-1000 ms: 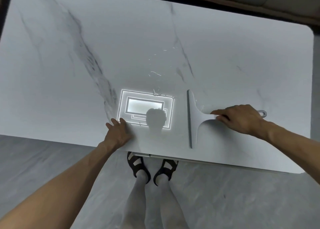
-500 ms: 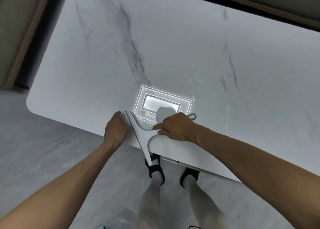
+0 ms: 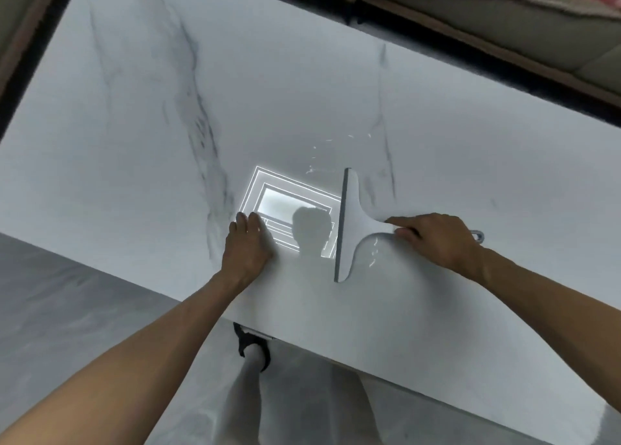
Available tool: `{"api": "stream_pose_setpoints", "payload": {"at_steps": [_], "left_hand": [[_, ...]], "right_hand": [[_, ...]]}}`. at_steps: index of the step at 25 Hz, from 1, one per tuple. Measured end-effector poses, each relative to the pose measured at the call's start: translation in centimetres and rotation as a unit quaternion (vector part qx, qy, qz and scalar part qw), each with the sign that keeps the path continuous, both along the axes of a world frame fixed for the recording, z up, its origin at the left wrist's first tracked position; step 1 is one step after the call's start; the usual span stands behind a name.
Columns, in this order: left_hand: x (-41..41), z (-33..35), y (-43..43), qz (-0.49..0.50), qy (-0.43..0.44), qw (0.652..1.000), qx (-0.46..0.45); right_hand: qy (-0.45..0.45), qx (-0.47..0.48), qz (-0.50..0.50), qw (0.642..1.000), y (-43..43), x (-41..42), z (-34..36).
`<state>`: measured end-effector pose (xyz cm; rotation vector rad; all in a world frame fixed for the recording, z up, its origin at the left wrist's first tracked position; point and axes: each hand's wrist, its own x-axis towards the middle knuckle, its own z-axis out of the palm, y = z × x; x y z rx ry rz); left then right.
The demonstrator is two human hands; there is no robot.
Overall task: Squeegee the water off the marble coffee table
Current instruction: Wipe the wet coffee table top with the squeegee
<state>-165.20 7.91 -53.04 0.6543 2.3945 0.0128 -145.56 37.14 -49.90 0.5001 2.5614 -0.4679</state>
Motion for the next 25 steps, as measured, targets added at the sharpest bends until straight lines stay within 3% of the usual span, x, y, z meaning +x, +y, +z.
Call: {"api": "stream_pose_setpoints", "payload": {"at_steps": [4,7,16,20,25], "left_hand": [[1.0,-0.5,4.5,0.041,0.047,0.998,0.021],[-0.2,-1.4,6.3,0.056,0.029,0.997,-0.033],[-2.6,-4.6,6.7,0.019,0.04,0.996,-0.083],[-2.8,-4.0,6.4,-0.002,0.04,0.996,-0.081],[-2.8,-2.4,6.6,-0.008,0.032,0.996,-0.082]], "right_hand": [[-0.019,0.052,-0.035,0.998,5.5,4.1,2.5],[-0.023,0.041,-0.067,0.997,7.8,2.4,4.0],[0.102,-0.128,-0.26,0.952,6.3,-22.8,-0.4],[0.09,-0.125,-0.198,0.968,3.0,-24.4,-1.1],[0.038,-0.09,-0.008,0.995,1.9,-15.5,-0.6]]}}
